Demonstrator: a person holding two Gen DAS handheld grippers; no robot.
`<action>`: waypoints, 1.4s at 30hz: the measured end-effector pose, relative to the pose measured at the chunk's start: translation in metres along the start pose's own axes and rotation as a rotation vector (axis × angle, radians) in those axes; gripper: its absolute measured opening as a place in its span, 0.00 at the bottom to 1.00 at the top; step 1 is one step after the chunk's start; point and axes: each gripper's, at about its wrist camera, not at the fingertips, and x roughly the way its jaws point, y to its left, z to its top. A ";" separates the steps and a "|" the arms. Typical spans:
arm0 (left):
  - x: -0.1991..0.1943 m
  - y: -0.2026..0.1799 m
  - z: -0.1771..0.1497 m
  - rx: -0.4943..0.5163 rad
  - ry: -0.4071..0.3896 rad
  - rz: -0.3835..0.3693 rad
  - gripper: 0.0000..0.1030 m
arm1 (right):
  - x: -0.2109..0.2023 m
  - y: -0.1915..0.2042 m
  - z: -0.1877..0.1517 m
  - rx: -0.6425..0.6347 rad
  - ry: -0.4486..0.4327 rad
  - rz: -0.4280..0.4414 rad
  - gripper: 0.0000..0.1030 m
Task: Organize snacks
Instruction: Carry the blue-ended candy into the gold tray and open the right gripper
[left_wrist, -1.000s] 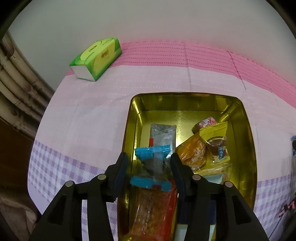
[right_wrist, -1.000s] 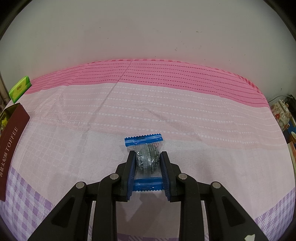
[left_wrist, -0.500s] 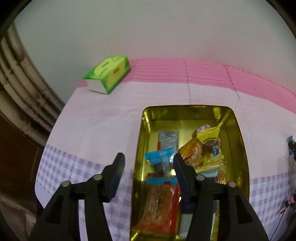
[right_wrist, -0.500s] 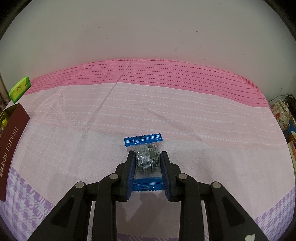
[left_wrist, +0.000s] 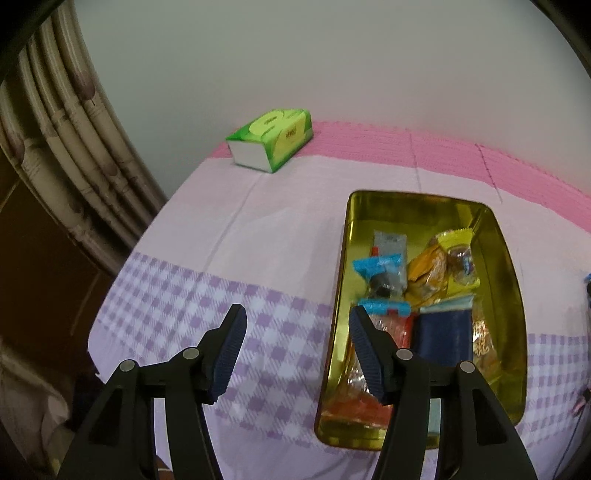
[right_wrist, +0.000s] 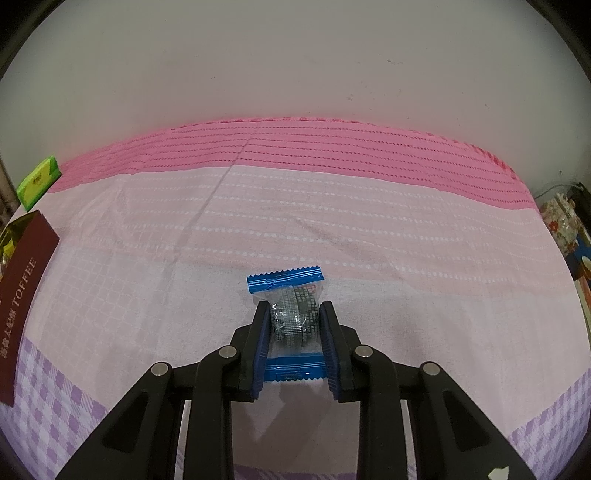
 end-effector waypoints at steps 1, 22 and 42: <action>0.000 0.002 -0.001 -0.011 0.007 -0.009 0.57 | 0.000 0.001 0.001 0.006 0.006 -0.007 0.23; 0.005 0.028 -0.008 -0.082 0.010 -0.035 0.64 | -0.030 0.076 0.016 -0.066 0.024 0.060 0.21; -0.003 0.045 -0.022 -0.120 0.011 0.006 0.64 | -0.074 0.250 0.033 -0.255 0.003 0.401 0.21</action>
